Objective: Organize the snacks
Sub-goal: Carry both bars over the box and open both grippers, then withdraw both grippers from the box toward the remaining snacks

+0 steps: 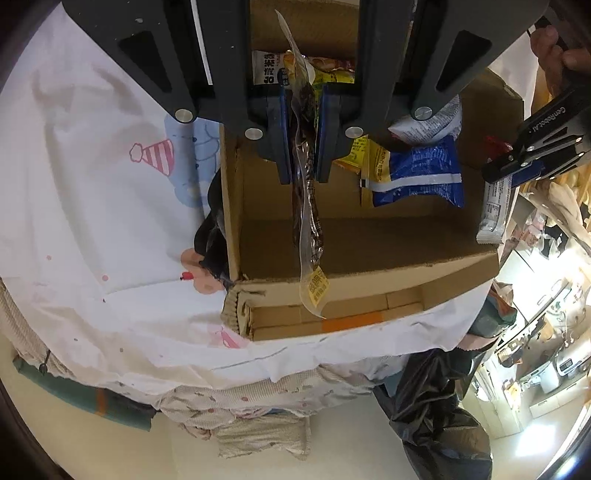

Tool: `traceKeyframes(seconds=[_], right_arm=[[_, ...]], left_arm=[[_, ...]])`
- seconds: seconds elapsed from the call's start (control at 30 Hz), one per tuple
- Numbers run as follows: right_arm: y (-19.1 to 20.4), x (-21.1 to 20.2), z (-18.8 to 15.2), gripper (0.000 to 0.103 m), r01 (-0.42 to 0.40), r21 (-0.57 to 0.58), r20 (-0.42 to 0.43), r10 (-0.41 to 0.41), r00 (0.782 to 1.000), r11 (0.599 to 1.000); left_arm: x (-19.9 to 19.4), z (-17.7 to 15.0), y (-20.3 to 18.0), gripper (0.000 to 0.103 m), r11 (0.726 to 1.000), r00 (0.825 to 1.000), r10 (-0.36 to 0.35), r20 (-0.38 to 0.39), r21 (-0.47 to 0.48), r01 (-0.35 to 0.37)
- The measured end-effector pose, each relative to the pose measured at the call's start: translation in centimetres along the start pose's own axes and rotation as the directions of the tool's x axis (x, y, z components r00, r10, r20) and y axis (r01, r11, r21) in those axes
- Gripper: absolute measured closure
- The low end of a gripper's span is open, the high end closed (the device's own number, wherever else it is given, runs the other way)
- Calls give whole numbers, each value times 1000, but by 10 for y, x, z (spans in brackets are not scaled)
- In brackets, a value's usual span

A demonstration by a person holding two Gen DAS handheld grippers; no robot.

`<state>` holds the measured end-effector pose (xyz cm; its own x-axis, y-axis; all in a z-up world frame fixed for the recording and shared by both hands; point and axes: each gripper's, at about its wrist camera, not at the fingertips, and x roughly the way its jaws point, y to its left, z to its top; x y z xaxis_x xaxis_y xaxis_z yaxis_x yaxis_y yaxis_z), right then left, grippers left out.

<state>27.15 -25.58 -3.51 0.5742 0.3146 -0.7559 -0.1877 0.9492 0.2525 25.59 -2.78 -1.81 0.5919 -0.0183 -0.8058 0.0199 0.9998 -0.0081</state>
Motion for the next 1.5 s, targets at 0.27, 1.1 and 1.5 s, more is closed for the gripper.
traceKeyframes(seconds=[0.27,1.1,1.5], right_arm=[[-2,5,-3,86,-12,26,-32,13,999,1000],[-7,-14,-1,25,-88,105,20,87,996,991],[3,-39,-20,25,-74,65,20,73,997,995]], left_arm=[[0,-2,-1,75,1000,1000,-14,-11,-3,14],[-21,-7,1,23,998,998,-57,30,3,57],[-53,-24,14,23,999,998,-34,59,-26,36]])
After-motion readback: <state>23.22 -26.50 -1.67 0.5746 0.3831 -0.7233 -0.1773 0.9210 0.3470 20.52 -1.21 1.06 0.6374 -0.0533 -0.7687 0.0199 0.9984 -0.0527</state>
